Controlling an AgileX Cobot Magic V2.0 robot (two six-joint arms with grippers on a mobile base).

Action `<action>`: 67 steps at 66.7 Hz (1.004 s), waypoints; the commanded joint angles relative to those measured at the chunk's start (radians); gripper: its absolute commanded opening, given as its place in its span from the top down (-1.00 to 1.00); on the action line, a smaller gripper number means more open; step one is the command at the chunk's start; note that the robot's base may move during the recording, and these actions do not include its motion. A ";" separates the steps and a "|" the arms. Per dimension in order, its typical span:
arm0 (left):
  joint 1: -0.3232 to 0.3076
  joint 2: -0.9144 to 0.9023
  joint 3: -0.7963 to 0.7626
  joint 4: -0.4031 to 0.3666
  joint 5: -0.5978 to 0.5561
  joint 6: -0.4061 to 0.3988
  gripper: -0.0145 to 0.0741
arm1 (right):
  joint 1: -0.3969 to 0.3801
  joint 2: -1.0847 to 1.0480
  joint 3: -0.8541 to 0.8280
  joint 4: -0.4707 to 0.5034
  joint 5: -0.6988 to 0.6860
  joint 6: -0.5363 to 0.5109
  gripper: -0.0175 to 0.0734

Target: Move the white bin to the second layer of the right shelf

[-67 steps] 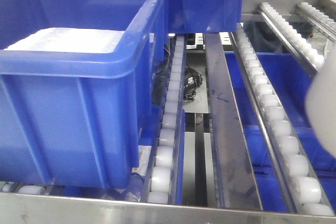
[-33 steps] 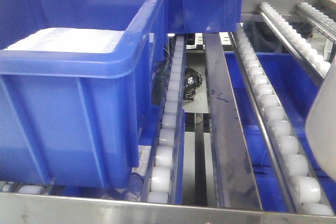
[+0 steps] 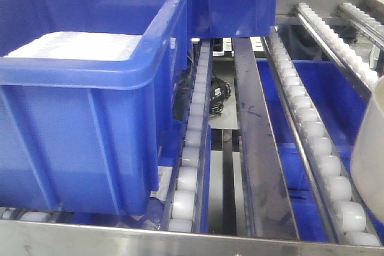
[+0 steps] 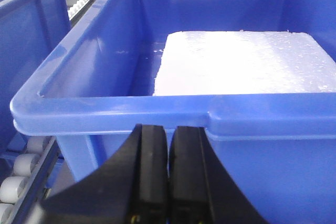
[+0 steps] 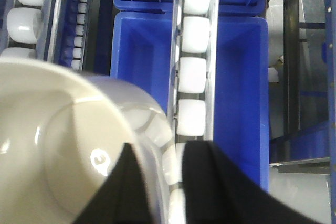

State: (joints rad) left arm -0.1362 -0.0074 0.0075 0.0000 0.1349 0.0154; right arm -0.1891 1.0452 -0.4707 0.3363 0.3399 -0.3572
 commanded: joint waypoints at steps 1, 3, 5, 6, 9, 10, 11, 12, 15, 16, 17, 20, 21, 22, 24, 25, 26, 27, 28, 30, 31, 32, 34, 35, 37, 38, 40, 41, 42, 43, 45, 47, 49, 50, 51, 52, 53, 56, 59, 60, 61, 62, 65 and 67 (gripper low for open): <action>-0.001 -0.015 0.037 0.000 -0.087 -0.003 0.48 | -0.006 -0.031 -0.031 0.016 -0.063 -0.007 -0.11; -0.001 -0.015 0.037 0.000 -0.087 -0.003 0.48 | -0.006 -0.042 -0.031 0.018 -0.064 -0.007 -0.11; -0.001 -0.015 0.037 0.000 -0.087 -0.003 0.48 | -0.006 -0.057 -0.031 0.021 -0.066 -0.007 -0.11; -0.001 -0.015 0.037 0.000 -0.087 -0.003 0.48 | -0.006 -0.067 -0.031 0.022 -0.066 -0.007 -0.11; -0.001 -0.015 0.037 0.000 -0.087 -0.003 0.48 | -0.006 -0.096 -0.031 0.022 -0.067 -0.007 -0.11; -0.001 -0.015 0.037 0.000 -0.087 -0.003 0.48 | -0.006 -0.109 -0.031 0.022 -0.066 -0.007 -0.11; -0.001 -0.015 0.037 0.000 -0.087 -0.003 0.48 | -0.004 -0.118 -0.031 0.022 -0.065 -0.007 -0.11; -0.001 -0.015 0.037 0.000 -0.087 -0.003 0.48 | -0.002 -0.127 -0.031 0.022 -0.065 -0.007 -0.11; -0.001 -0.015 0.037 0.000 -0.087 -0.003 0.48 | 0.004 -0.155 -0.031 0.022 -0.057 -0.007 -0.11; -0.001 -0.015 0.037 0.000 -0.087 -0.003 0.48 | 0.006 -0.164 -0.031 0.022 -0.055 -0.007 -0.11; -0.001 -0.015 0.037 0.000 -0.087 -0.003 0.48 | 0.009 -0.178 -0.031 0.022 -0.052 -0.007 -0.11; -0.001 -0.015 0.037 0.000 -0.087 -0.003 0.48 | 0.020 -0.219 -0.031 0.022 -0.047 -0.007 -0.11; -0.001 -0.015 0.037 0.000 -0.087 -0.003 0.48 | 0.025 -0.231 -0.031 0.022 -0.047 -0.007 -0.11; -0.001 -0.015 0.037 0.000 -0.087 -0.003 0.48 | 0.029 -0.242 -0.031 0.022 -0.047 -0.007 -0.11; -0.001 -0.015 0.037 0.000 -0.087 -0.003 0.48 | 0.036 -0.270 -0.029 0.021 -0.050 -0.007 -0.11; -0.001 -0.015 0.037 0.000 -0.087 -0.003 0.48 | 0.039 -0.282 -0.027 0.021 -0.054 -0.007 -0.11; -0.001 -0.015 0.037 0.000 -0.087 -0.003 0.48 | 0.043 -0.294 -0.024 0.021 -0.058 -0.007 -0.11; -0.001 -0.015 0.037 0.000 -0.087 -0.003 0.48 | 0.046 -0.305 -0.022 0.021 -0.064 -0.007 -0.10; -0.001 -0.015 0.037 0.000 -0.087 -0.003 0.48 | 0.052 -0.317 -0.016 0.019 -0.070 -0.007 -0.10; -0.001 -0.015 0.037 0.000 -0.087 -0.003 0.48 | 0.061 -0.348 -0.005 0.011 -0.090 -0.007 -0.09; -0.001 -0.015 0.037 0.000 -0.087 -0.003 0.48 | 0.065 -0.360 0.001 0.004 -0.098 -0.007 -0.08; -0.001 -0.015 0.037 0.000 -0.087 -0.003 0.48 | 0.069 -0.378 0.007 -0.001 -0.114 -0.007 -0.07; -0.001 -0.015 0.037 0.000 -0.087 -0.003 0.48 | 0.077 -0.402 0.022 -0.019 -0.137 -0.007 -0.03; -0.001 -0.015 0.037 0.000 -0.087 -0.003 0.48 | 0.081 -0.415 0.030 -0.027 -0.149 -0.007 -0.01; -0.001 -0.015 0.037 0.000 -0.087 -0.003 0.48 | 0.091 -0.439 0.054 -0.040 -0.176 -0.007 0.05; -0.001 -0.015 0.037 0.000 -0.087 -0.003 0.48 | 0.094 -0.451 0.064 -0.046 -0.190 -0.007 0.08; -0.001 -0.015 0.037 0.000 -0.087 -0.003 0.48 | 0.104 -0.478 0.091 -0.056 -0.230 -0.005 0.15; -0.001 -0.015 0.037 0.000 -0.087 -0.003 0.48 | 0.107 -0.493 0.102 -0.058 -0.256 -0.004 0.18; -0.001 -0.015 0.037 0.000 -0.087 -0.003 0.48 | 0.111 -0.504 0.113 -0.060 -0.272 0.000 0.21; -0.001 -0.015 0.037 0.000 -0.087 -0.003 0.48 | 0.116 -0.519 0.130 -0.061 -0.294 0.010 0.26; -0.001 -0.015 0.037 0.000 -0.087 -0.003 0.48 | 0.122 -0.540 0.151 -0.073 -0.323 0.030 0.32; -0.001 -0.015 0.037 0.000 -0.087 -0.003 0.48 | 0.131 -0.565 0.175 -0.091 -0.358 0.067 0.39; -0.001 -0.015 0.037 0.000 -0.087 -0.003 0.48 | 0.138 -0.589 0.197 -0.111 -0.388 0.120 0.46; -0.001 -0.015 0.037 0.000 -0.087 -0.003 0.48 | 0.140 -0.597 0.205 -0.120 -0.398 0.144 0.49; -0.001 -0.015 0.037 0.000 -0.087 -0.003 0.48 | 0.142 -0.606 0.213 -0.129 -0.406 0.183 0.52; -0.001 -0.015 0.037 0.000 -0.087 -0.003 0.48 | 0.144 -0.617 0.223 -0.139 -0.416 0.210 0.53; -0.001 -0.015 0.037 0.000 -0.087 -0.003 0.48 | 0.145 -0.624 0.229 -0.148 -0.421 0.251 0.52; -0.001 -0.015 0.037 0.000 -0.087 -0.003 0.48 | 0.145 -0.643 0.245 -0.179 -0.424 0.326 0.51; -0.001 -0.015 0.037 0.000 -0.087 -0.003 0.48 | 0.145 -0.654 0.252 -0.216 -0.419 0.389 0.51; -0.001 -0.015 0.037 0.000 -0.087 -0.003 0.48 | 0.145 -0.656 0.254 -0.223 -0.419 0.400 0.51; -0.001 -0.015 0.037 0.000 -0.087 -0.003 0.48 | 0.145 -0.658 0.255 -0.231 -0.417 0.413 0.51; -0.001 -0.015 0.037 0.000 -0.087 -0.003 0.48 | 0.145 -0.658 0.255 -0.235 -0.415 0.417 0.51; -0.001 -0.015 0.037 0.000 -0.087 -0.003 0.48 | 0.145 -0.659 0.255 -0.239 -0.414 0.419 0.51; -0.001 -0.015 0.037 0.000 -0.087 -0.003 0.48 | 0.145 -0.659 0.255 -0.239 -0.414 0.419 0.51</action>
State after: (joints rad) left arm -0.1362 -0.0074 0.0075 0.0000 0.1349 0.0154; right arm -0.0459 0.3861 -0.1890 0.1254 0.0242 0.0292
